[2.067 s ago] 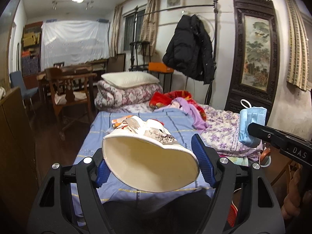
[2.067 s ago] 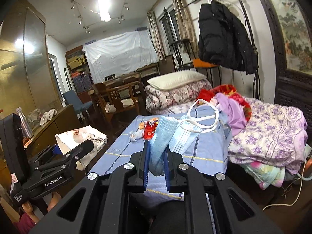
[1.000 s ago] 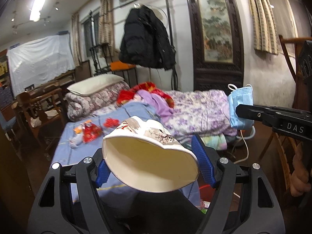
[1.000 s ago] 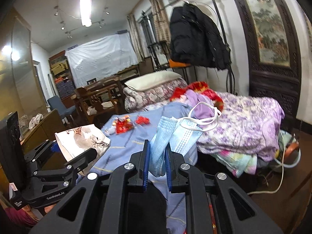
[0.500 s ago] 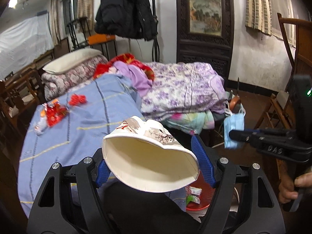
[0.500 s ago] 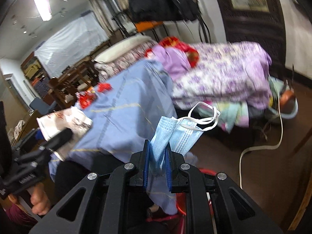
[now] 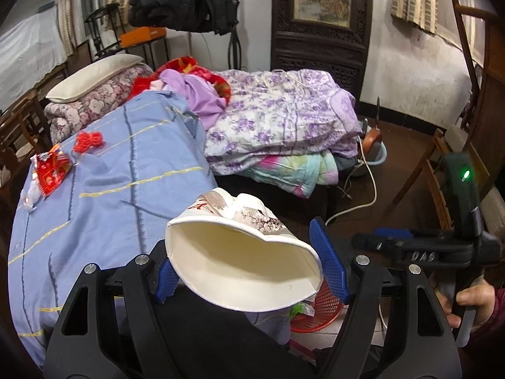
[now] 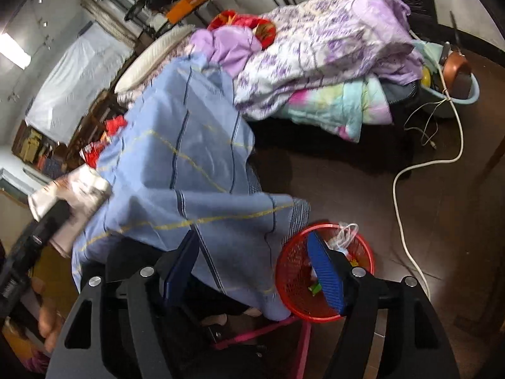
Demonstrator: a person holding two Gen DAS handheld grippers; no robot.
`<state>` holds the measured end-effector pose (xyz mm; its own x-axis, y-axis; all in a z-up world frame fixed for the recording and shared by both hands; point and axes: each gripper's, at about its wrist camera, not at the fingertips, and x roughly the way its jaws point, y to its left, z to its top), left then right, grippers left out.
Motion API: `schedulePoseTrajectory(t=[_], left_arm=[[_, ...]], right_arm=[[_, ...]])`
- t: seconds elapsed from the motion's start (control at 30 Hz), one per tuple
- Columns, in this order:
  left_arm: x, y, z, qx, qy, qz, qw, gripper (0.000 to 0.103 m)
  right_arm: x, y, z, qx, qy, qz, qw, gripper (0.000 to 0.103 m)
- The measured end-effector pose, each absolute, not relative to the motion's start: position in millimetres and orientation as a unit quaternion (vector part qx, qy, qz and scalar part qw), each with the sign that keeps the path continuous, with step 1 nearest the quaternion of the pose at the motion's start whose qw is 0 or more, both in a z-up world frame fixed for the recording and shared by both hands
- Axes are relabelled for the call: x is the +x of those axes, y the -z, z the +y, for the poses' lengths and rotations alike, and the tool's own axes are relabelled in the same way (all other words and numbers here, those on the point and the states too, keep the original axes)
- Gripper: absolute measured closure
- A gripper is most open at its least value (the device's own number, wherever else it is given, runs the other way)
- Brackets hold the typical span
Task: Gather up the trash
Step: 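Carry the paper cup and face mask to the red wastebasket and release both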
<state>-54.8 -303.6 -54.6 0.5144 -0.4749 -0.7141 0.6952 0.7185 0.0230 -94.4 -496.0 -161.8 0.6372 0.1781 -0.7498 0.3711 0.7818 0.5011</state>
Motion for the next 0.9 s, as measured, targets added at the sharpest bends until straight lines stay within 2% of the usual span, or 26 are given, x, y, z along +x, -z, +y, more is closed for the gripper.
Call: schedulePoseTrajectory(t=[0.23, 0.47, 0.6, 0.7, 0.9], left_arm=[[-64, 66, -336, 0.184, 0.371, 0.363, 0.835, 0.03], [-72, 80, -374, 0.211, 0.405, 0.372, 0.808, 0.03], [-76, 87, -388, 0.217, 0.422, 0.385, 0.792, 0.026], [-78, 89, -391, 0.223, 0.42, 0.388, 0.789, 0.018], [-69, 82, -377, 0.211, 0.396, 0.389, 0.805, 0.017]], right_arm=[[-111, 130, -512, 0.317, 0.082, 0.362, 0.873, 0.032], [-122, 121, -530, 0.332, 0.092, 0.339, 0.876, 0.031], [-125, 125, -540, 0.343, 0.096, 0.338, 0.871, 0.031], [-127, 128, -542, 0.348, 0.095, 0.338, 0.869, 0.031], [-126, 122, -536, 0.341, 0.091, 0.336, 0.873, 0.031]])
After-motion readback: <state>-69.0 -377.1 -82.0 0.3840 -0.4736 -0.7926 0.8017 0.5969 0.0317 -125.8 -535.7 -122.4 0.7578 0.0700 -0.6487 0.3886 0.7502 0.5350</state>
